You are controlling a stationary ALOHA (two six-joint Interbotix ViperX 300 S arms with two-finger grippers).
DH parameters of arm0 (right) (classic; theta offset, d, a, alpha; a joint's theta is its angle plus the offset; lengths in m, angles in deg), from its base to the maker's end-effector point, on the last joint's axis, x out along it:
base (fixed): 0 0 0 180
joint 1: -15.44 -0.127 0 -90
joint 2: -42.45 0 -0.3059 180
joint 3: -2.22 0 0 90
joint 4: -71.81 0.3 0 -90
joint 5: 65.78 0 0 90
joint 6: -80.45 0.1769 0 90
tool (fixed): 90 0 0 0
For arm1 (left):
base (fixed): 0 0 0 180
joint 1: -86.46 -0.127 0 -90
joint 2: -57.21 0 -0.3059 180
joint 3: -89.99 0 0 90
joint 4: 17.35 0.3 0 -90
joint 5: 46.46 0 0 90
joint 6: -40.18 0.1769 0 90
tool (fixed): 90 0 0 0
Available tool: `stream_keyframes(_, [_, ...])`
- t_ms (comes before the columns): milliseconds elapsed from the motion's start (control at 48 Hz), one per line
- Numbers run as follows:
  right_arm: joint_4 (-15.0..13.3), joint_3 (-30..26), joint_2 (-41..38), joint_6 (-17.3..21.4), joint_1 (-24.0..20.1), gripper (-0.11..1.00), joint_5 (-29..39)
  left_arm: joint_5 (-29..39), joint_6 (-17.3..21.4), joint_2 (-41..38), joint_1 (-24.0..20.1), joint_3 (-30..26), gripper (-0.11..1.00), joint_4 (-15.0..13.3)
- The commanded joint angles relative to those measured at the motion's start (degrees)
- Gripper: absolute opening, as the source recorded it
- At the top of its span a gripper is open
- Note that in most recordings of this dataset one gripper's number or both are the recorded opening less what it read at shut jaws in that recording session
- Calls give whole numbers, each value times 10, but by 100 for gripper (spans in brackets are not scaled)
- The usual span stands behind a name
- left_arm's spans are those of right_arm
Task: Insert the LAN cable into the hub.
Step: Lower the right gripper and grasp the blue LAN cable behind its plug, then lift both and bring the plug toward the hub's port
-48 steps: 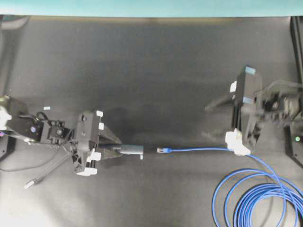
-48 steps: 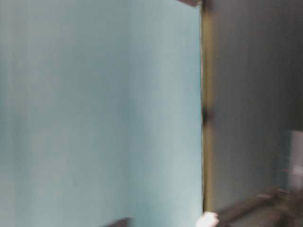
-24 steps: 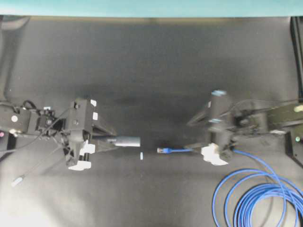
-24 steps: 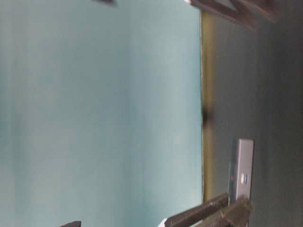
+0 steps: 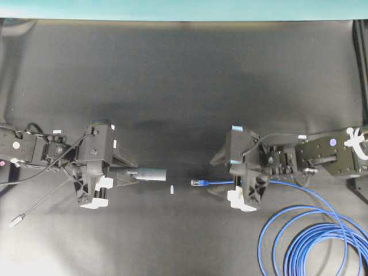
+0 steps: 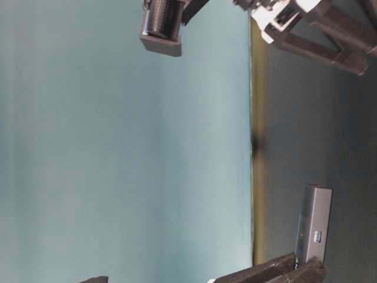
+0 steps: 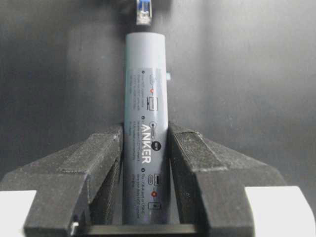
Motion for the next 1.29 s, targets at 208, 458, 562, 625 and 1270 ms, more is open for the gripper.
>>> stream_keyframes(208, [2,-28,-27,3,-9,81,2,-3,-1,9,1,-8,28,2])
stream_keyframes(458, [3,-33,-36,4,-8,76,2,-3,-2,9,2,-7,28,2])
stream_keyframes(562, [3,-33,-42,4,-8,69,1,-3,-1,9,1,-7,28,2])
stream_keyframes(625, [3,-33,-46,4,-9,65,-2,-4,-2,9,1,-7,28,2])
stream_keyframes(1270, [3,-45,-8,29,-5,12,29,23,-3,8,1,-27,28,2])
